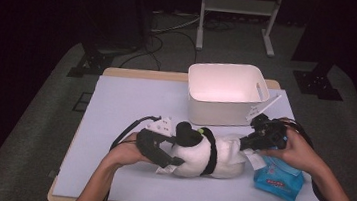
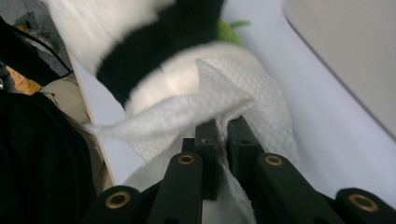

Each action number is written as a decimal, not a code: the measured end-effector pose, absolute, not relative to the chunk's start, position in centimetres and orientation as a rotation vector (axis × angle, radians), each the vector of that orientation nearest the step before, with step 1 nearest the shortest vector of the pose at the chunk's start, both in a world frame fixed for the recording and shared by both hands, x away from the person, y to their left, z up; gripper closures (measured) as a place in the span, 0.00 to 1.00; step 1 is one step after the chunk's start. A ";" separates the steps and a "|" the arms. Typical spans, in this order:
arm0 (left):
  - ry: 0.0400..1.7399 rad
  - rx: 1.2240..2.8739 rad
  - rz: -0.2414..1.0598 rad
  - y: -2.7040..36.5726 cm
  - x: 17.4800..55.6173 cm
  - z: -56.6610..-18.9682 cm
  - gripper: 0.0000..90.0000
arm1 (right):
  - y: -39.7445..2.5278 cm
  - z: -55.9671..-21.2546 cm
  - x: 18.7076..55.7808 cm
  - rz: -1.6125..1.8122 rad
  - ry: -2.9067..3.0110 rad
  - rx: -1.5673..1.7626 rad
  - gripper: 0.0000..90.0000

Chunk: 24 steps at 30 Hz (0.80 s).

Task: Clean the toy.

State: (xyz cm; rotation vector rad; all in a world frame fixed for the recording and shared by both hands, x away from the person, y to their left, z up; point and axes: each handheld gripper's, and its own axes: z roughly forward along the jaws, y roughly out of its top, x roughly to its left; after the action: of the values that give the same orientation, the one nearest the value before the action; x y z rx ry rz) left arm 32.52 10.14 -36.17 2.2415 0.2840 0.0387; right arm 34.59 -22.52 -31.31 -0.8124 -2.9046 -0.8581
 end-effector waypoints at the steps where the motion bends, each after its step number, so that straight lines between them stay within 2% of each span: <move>1: 0.286 2.243 0.038 10.2 32.5 -36.2 0.33 | -23.1 -31.6 34.6 -0.858 -2.899 -0.825 0.93; 5: 0.286 2.240 0.035 10.1 32.6 -36.1 0.33 | -24.5 -32.4 34.4 -0.902 -2.867 -0.851 0.93; 9: 0.288 2.244 0.041 10.0 32.5 -36.0 0.33 | -24.0 -32.4 34.5 -0.935 -2.859 -0.826 0.93; 24: 0.268 2.244 0.057 9.7 32.2 -35.8 0.33 | -17.1 -30.6 35.3 -0.946 -2.889 -0.607 0.93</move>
State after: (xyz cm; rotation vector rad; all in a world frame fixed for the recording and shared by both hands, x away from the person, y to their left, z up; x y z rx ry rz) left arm 32.19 9.75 -35.84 2.2440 0.2683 0.0569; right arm 35.26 -17.11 -30.64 -0.6069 -2.8886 -0.9455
